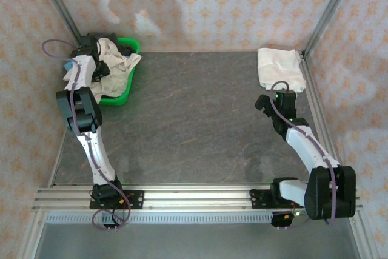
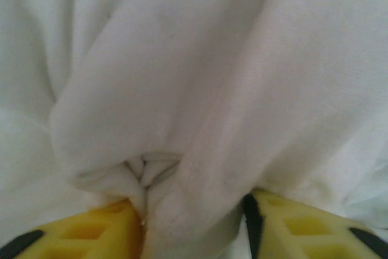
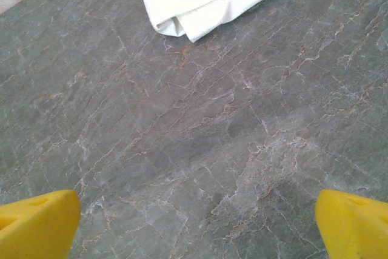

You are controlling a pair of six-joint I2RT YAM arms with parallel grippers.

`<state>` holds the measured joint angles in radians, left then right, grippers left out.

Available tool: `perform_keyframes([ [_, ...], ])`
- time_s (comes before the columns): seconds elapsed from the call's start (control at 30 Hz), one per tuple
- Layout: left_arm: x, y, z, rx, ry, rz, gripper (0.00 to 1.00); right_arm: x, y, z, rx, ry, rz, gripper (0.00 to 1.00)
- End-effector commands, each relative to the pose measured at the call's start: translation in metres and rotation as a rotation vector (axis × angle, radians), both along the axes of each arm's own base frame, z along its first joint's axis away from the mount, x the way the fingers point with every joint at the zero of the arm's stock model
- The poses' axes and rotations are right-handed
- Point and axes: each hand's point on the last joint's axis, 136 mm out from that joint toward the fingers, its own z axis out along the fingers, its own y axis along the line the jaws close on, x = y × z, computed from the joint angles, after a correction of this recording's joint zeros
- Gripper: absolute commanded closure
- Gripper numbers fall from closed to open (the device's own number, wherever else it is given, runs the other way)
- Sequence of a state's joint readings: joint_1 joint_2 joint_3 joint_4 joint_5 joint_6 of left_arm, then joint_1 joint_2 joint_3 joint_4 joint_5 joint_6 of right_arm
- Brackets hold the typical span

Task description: Fold and stack the t-shirts

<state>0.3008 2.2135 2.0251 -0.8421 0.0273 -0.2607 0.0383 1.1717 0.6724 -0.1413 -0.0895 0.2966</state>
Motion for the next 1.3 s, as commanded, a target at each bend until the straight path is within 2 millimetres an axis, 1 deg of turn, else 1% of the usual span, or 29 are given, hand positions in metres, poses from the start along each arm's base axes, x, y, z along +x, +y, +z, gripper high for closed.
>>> perform_keyframes([
  [0.0, 0.003, -0.006, 0.021, -0.028, -0.030, -0.007, 0.67, 0.000, -0.001, 0.000, 0.017, -0.014, -0.010, 0.01],
  [0.07, 0.002, -0.008, 0.027, -0.029, -0.040, -0.011, 0.75, 0.000, -0.001, 0.000, 0.018, -0.016, -0.009, 0.01],
  [0.13, -0.001, -0.012, 0.038, -0.022, -0.059, -0.020, 0.79, 0.000, -0.001, 0.000, 0.018, -0.018, -0.008, 0.01],
  [0.23, -0.005, -0.017, 0.059, -0.002, -0.090, -0.039, 0.90, 0.001, 0.000, -0.001, 0.020, -0.015, -0.006, 0.01],
  [0.37, -0.012, -0.025, 0.086, 0.025, -0.125, -0.061, 0.99, 0.002, 0.001, -0.002, 0.023, -0.010, -0.003, 0.01],
  [0.47, -0.016, -0.032, 0.109, 0.041, -0.161, -0.080, 1.00, 0.002, 0.001, -0.001, 0.024, -0.007, 0.001, 0.01],
  [0.57, -0.021, -0.044, 0.144, 0.079, -0.220, -0.107, 1.00, 0.003, 0.004, 0.001, 0.029, -0.009, 0.015, 0.01],
  [0.63, -0.028, -0.055, 0.182, 0.105, -0.303, -0.125, 1.00, 0.004, 0.007, 0.003, 0.040, -0.010, 0.033, 0.01],
  [0.73, -0.036, -0.069, 0.227, 0.113, -0.423, -0.140, 1.00, 0.006, 0.017, 0.011, 0.080, -0.037, 0.078, 0.01],
  [0.8, -0.039, -0.078, 0.248, 0.078, -0.493, -0.151, 1.00, 0.007, 0.025, 0.017, 0.113, -0.063, 0.104, 0.01],
  [0.83, -0.040, -0.087, 0.259, 0.050, -0.528, -0.172, 1.00, 0.009, 0.030, 0.021, 0.137, -0.079, 0.124, 0.01],
  [0.9, -0.042, -0.114, 0.280, 0.023, -0.584, -0.235, 1.00, 0.012, 0.042, 0.031, 0.192, -0.122, 0.171, 0.01],
  [0.93, -0.044, -0.134, 0.293, 0.016, -0.615, -0.286, 1.00, 0.014, 0.049, 0.039, 0.224, -0.151, 0.200, 0.01],
  [1.0, -0.050, -0.185, 0.319, -0.023, -0.684, -0.421, 1.00, 0.018, 0.064, 0.054, 0.280, -0.205, 0.257, 0.01],
  [1.03, -0.056, -0.218, 0.335, -0.055, -0.725, -0.510, 1.00, 0.019, 0.071, 0.063, 0.299, -0.230, 0.283, 0.01],
  [1.07, -0.066, -0.256, 0.351, -0.083, -0.763, -0.622, 1.00, 0.020, 0.078, 0.071, 0.311, -0.251, 0.307, 0.01],
  [1.17, -0.102, -0.339, 0.395, -0.129, -0.869, -0.845, 1.00, 0.020, 0.093, 0.090, 0.314, -0.283, 0.354, 0.01],
  [1.2, -0.113, -0.361, 0.406, -0.158, -0.901, -0.908, 1.00, 0.019, 0.096, 0.096, 0.319, -0.294, 0.368, 0.01],
  [1.23, -0.124, -0.378, 0.418, -0.187, -0.939, -0.959, 1.00, 0.018, 0.098, 0.102, 0.323, -0.305, 0.375, 0.01],
  [1.27, -0.132, -0.390, 0.427, -0.220, -0.964, -0.987, 1.00, 0.016, 0.099, 0.108, 0.328, -0.317, 0.380, 0.01],
])
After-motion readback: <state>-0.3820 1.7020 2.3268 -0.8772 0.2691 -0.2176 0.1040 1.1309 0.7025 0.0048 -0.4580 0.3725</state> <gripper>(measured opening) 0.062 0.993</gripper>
